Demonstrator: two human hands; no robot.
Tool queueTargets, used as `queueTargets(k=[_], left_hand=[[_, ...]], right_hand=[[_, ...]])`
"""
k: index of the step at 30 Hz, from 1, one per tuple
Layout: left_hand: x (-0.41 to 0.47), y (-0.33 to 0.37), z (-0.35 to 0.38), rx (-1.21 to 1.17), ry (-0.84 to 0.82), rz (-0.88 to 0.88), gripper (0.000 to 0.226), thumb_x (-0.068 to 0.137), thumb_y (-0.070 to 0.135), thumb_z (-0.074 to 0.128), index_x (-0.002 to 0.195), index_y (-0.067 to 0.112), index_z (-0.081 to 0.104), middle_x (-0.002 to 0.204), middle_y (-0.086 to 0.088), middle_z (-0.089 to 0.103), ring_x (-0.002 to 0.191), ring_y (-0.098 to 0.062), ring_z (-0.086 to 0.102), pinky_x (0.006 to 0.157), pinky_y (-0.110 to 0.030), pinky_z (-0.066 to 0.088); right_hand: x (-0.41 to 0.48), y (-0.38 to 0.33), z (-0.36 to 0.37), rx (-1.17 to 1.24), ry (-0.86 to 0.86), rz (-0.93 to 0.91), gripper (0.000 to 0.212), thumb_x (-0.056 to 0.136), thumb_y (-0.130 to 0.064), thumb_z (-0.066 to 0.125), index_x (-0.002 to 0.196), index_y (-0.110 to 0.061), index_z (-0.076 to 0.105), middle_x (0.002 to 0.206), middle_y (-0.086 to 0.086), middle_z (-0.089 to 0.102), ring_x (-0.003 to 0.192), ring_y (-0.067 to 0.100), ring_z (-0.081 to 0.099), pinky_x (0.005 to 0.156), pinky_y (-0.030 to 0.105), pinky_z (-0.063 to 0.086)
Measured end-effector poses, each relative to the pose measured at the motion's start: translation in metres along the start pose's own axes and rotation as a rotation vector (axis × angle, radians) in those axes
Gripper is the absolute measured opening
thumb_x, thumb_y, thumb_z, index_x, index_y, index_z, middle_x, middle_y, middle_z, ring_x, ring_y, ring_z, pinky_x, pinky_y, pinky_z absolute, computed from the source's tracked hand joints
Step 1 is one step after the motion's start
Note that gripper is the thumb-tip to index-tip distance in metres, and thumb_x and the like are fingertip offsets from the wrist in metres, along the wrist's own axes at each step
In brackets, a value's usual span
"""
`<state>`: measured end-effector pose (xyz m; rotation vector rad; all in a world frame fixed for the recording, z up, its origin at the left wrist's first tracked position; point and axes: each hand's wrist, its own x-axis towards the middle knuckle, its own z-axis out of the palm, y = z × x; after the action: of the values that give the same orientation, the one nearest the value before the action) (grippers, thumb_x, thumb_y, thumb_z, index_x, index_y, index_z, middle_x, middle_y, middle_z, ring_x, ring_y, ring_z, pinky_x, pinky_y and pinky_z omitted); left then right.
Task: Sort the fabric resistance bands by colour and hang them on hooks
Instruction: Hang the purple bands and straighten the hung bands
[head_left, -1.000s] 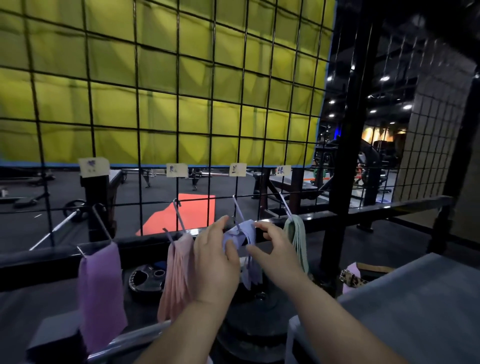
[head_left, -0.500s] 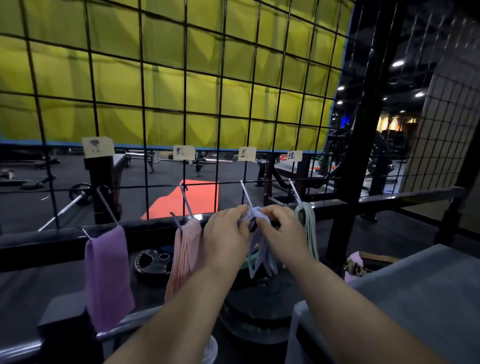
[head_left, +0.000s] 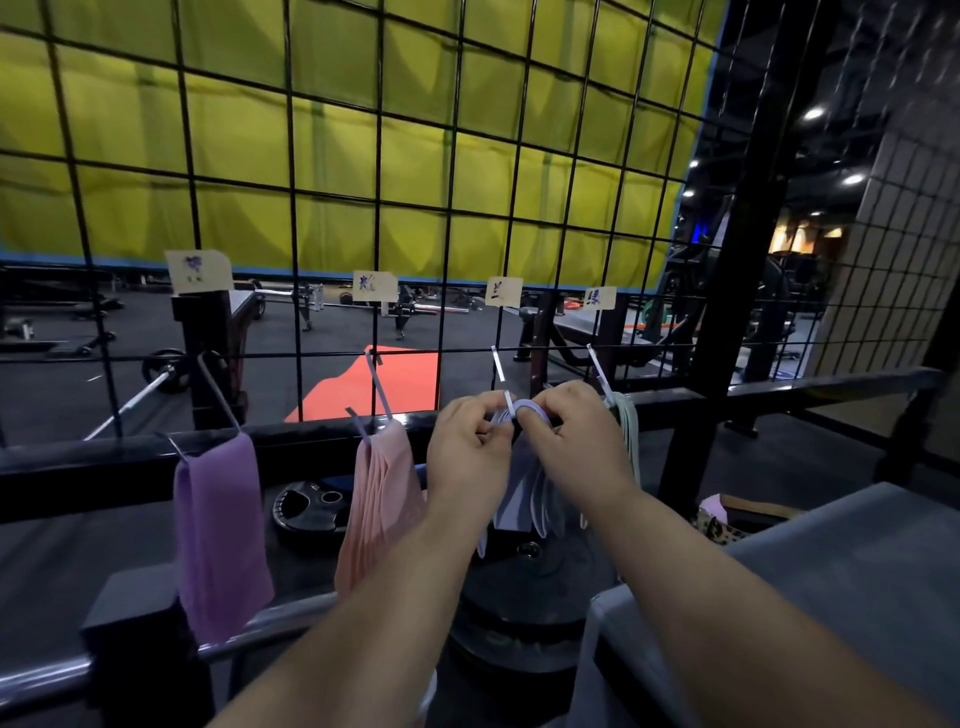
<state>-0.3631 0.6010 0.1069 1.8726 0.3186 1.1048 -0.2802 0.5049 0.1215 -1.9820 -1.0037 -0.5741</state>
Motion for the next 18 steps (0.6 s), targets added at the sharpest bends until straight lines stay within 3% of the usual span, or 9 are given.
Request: queueTargets(k=[4, 7, 12, 18], left_hand=[[-0.002, 0.002, 0.001, -0.201, 0.022, -0.082, 0.032, 0.087, 0.005, 0.061, 0.094, 0.035, 0.068, 0.106, -0.001, 0.061, 0.075, -0.008, 0.058, 0.066, -0.007, 0.042], [-0.002, 0.002, 0.001, -0.339, 0.027, -0.123, 0.037, 0.089, 0.010, 0.063, 0.087, 0.046, 0.067, 0.106, -0.005, 0.064, 0.079, -0.011, 0.061, 0.076, -0.024, 0.050], [0.000, 0.001, 0.005, -0.385, 0.003, -0.158, 0.022, 0.077, 0.036, 0.062, 0.093, 0.049, 0.070, 0.111, -0.002, 0.066, 0.100, -0.019, 0.065, 0.092, -0.042, 0.053], [-0.002, 0.005, 0.007, -0.396, 0.009, -0.205, 0.042, 0.090, 0.020, 0.061, 0.085, 0.061, 0.065, 0.114, 0.000, 0.065, 0.103, -0.019, 0.063, 0.094, -0.048, 0.051]], right_hand=[[-0.001, -0.009, 0.000, 0.022, 0.017, 0.034, 0.026, 0.092, -0.029, 0.061, 0.068, -0.021, 0.057, 0.082, -0.004, 0.055, 0.083, -0.002, 0.048, 0.065, 0.008, 0.033], [-0.002, -0.014, -0.003, 0.013, 0.026, 0.050, 0.030, 0.091, -0.031, 0.061, 0.063, -0.024, 0.054, 0.079, -0.005, 0.056, 0.079, 0.001, 0.049, 0.061, 0.011, 0.031], [0.002, -0.020, -0.007, 0.055, 0.023, 0.126, 0.035, 0.091, -0.031, 0.061, 0.057, -0.022, 0.054, 0.064, -0.007, 0.053, 0.064, 0.006, 0.049, 0.056, 0.021, 0.030], [0.007, -0.024, -0.012, 0.115, -0.028, 0.221, 0.034, 0.090, -0.032, 0.060, 0.063, -0.011, 0.060, 0.054, -0.006, 0.050, 0.055, 0.010, 0.046, 0.054, 0.027, 0.033]])
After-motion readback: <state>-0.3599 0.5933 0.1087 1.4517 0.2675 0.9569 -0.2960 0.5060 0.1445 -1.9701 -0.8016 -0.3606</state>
